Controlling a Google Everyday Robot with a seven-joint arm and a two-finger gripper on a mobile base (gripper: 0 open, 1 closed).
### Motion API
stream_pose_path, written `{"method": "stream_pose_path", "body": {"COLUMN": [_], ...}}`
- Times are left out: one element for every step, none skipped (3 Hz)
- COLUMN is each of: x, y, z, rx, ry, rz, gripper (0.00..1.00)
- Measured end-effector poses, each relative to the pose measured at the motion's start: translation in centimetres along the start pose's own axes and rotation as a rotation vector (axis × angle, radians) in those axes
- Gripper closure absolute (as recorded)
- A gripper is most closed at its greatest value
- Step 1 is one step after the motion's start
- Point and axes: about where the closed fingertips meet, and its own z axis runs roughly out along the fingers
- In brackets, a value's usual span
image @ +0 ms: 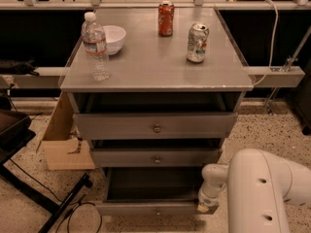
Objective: Open bottom drawer
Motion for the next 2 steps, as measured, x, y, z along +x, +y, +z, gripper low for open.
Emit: {"method": "stream_pose_path", "body": {"x": [-0.03,-0.04], "y": [-0.08,-0.11], "z": [-0.03,-0.04], "rx": [0.0,0.0], "ry": [0.0,0.0], "rz": [0.0,0.0], "gripper": [0.65,0.41]}}
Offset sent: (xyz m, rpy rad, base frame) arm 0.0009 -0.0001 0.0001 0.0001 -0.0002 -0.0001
